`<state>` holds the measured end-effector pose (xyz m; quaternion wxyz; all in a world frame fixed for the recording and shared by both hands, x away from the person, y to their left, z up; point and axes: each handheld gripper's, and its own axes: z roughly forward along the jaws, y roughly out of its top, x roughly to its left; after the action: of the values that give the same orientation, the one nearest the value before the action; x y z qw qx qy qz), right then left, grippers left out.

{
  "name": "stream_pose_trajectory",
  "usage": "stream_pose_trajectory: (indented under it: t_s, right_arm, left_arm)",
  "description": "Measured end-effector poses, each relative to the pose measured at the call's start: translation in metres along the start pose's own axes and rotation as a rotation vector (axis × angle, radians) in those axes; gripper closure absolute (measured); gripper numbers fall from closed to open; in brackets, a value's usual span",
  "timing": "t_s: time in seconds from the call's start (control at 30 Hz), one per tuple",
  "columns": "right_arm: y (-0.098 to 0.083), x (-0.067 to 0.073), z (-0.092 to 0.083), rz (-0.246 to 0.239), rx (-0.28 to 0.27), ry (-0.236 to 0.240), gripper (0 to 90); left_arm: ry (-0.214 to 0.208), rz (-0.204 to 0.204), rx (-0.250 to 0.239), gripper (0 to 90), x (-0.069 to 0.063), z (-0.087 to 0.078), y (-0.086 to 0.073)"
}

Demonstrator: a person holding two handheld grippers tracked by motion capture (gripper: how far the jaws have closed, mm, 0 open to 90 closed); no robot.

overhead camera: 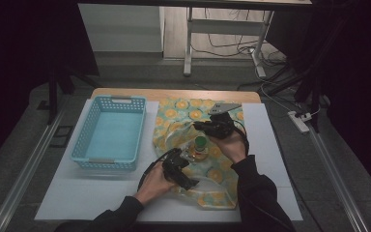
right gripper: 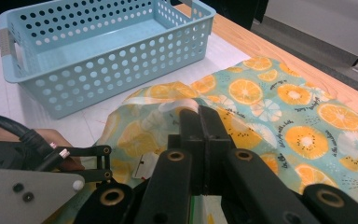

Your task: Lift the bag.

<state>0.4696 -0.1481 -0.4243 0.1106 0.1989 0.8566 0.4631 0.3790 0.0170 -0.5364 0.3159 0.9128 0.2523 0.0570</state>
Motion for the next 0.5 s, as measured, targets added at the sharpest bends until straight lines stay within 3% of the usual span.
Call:
stream_pose_trajectory:
  t_s: [0.03,0.2,0.3,0.5]
  right_arm:
    - [-0.0001,0.0000,0.0001,0.000,0.000,0.000,90.0]
    - [-0.0003,-0.0001,0.0004,0.001,0.003,0.001,90.0]
    - [0.0000,0.0001,0.0003,0.002,0.002,0.002,90.0]
    - [0.0000,0.0003,0.0001,0.004,0.002,0.002,90.0]
  left_arm:
    - [0.009,0.016,0.009,0.0,-0.0010,0.0003,0.0001]
    - [0.006,0.021,0.007,1.1,-0.0015,0.0001,0.0003]
    - [-0.005,0.034,0.011,6.1,-0.0017,-0.0020,0.0008]
    - [-0.015,0.040,0.025,28.1,-0.0003,-0.0082,0.0040]
